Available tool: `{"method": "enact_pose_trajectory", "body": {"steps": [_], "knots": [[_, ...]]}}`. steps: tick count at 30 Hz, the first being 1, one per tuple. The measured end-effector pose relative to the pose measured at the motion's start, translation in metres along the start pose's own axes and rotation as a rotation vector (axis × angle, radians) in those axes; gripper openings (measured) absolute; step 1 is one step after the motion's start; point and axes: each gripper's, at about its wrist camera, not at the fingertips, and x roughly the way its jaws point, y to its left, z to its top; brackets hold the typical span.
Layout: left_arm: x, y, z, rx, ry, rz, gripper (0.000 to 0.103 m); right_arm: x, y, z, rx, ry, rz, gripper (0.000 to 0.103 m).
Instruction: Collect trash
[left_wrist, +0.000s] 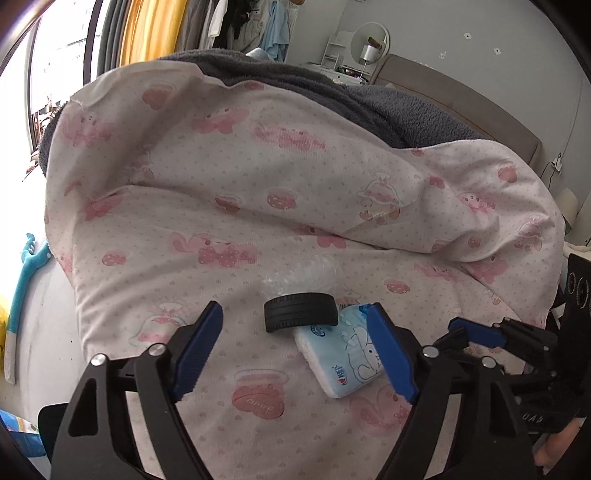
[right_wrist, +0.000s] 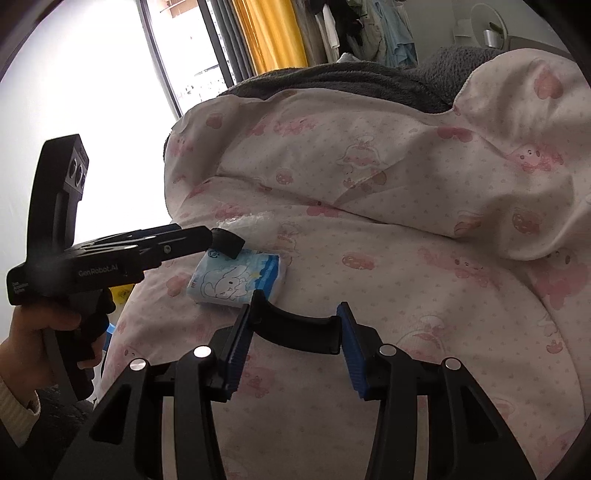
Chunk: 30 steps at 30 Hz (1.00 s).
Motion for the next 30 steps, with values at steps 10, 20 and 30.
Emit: {"method": "enact_pose_trajectory", "body": {"steps": [10,20,30], "knots": [[0.016,-0.008,0.002,-0.016,0.037,-0.035,0.066,-0.017,-0.02,0.0,0.01,-0.028,-0.018,0.047],[0.025,-0.003,0.002,-0.048,0.061,-0.023,0.05,-0.019,-0.027,-0.003,0.014,-0.022,-0.037,0.047],[0.011,0.005,0.001,-0.055,0.042,-0.016,0.049,-0.015,-0.018,0.002,-0.005,-0.021,-0.037,0.047]]}}
